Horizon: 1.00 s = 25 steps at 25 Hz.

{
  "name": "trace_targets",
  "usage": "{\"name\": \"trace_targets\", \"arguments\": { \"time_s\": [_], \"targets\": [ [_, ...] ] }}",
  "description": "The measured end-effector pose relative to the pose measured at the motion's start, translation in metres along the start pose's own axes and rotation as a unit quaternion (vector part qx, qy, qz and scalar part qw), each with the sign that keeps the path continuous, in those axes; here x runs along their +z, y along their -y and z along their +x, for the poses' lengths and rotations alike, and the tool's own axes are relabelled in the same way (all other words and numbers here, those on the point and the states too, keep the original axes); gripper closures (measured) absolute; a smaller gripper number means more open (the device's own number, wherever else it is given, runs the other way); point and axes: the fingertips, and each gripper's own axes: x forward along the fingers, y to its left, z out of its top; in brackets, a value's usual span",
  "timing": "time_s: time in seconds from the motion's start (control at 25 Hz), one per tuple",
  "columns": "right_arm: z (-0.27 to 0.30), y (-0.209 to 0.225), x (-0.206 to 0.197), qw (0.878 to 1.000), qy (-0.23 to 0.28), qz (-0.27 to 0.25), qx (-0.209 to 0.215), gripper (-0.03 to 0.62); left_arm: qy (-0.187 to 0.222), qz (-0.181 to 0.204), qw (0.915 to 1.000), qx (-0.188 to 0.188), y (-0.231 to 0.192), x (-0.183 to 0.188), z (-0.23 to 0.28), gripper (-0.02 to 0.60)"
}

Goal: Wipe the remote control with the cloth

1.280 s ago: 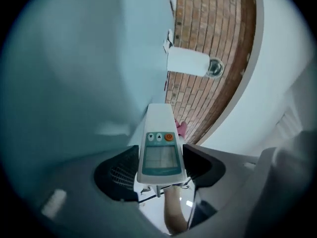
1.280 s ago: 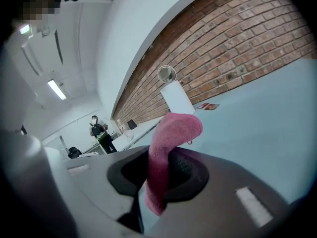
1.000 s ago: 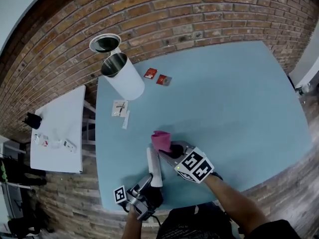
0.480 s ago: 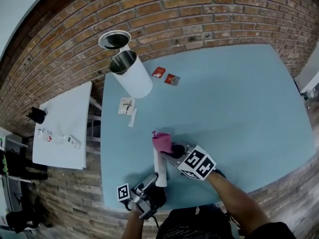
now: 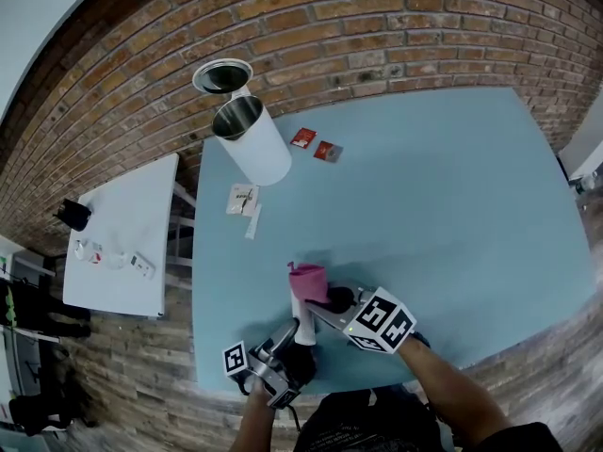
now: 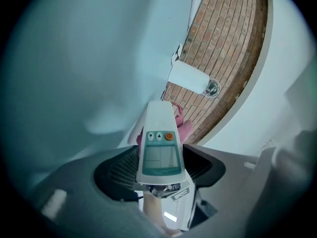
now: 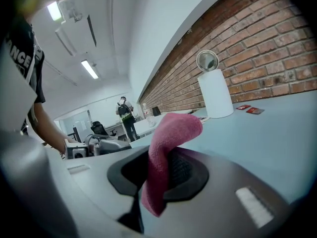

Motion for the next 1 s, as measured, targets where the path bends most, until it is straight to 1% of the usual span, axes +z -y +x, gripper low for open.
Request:
{"name": "trace_targets", "arguments": {
  "time_s": [0.4,0.64,0.8,0.88,1.0],
  "targets": [
    [-0.021,-0.027,0.0,1.0,0.021,0.008,0.013,0.517,0.029,0.009,0.9995,-0.001,0.001,0.007,0.012,0.295],
    [-0.039,-0.047,0.001,0.998,0.045,0.034,0.022,0.517,0.041,0.009,0.9991,-0.002,0.003,0.009,0.018,0.295],
    [-0.048,-0.06,-0.002,0.998,0.048,0.037,0.033,0.517,0.047,0.011,0.9988,0.0,0.004,0.011,0.021,0.295],
    [-0.052,-0.065,0.005,0.997,0.056,0.03,0.038,0.517,0.05,0.011,0.9987,0.001,0.004,0.012,0.021,0.293],
    [-0.059,-0.077,0.03,0.995,0.085,0.011,0.048,0.517,0.053,0.01,0.9986,0.0,0.005,0.012,0.022,0.294]
  ]
}}
